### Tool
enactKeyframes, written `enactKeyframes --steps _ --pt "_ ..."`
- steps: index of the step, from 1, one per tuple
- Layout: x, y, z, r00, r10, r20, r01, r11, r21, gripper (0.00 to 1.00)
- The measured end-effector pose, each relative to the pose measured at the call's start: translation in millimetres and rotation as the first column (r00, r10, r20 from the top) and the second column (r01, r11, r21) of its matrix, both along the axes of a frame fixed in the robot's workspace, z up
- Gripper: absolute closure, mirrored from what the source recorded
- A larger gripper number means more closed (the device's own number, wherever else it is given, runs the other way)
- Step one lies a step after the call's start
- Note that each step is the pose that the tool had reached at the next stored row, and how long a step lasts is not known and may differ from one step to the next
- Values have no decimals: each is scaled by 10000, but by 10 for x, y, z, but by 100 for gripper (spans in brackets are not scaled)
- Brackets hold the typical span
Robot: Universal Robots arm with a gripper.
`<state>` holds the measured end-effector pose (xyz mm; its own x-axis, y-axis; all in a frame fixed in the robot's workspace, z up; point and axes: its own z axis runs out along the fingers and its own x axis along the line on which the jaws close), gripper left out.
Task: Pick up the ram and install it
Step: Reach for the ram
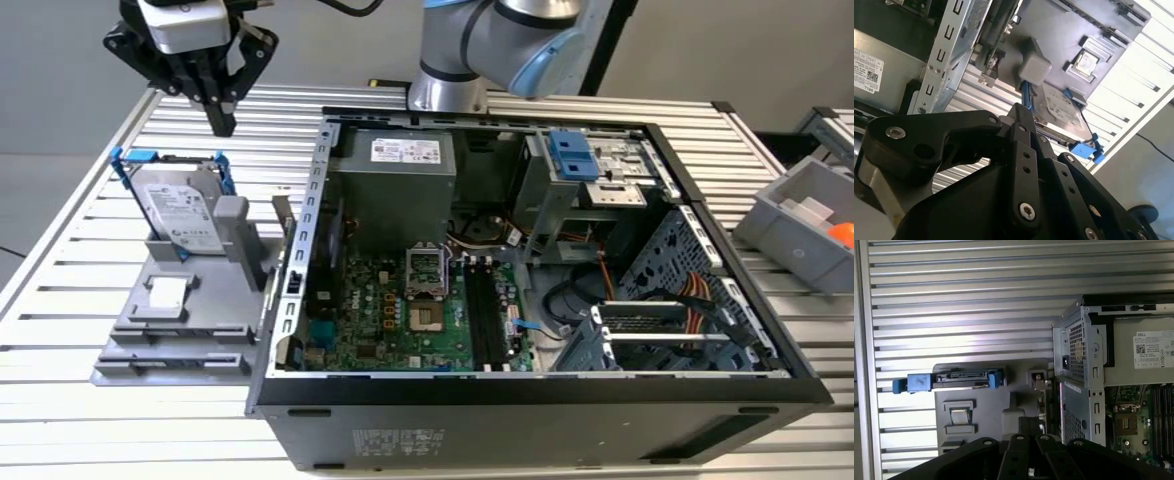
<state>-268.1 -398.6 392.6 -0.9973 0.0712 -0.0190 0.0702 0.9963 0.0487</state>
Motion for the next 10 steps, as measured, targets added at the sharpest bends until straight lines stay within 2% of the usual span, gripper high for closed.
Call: enactKeyframes --steps 10 --pt "-76 0 0 10000 0 0 0 10000 0 100"
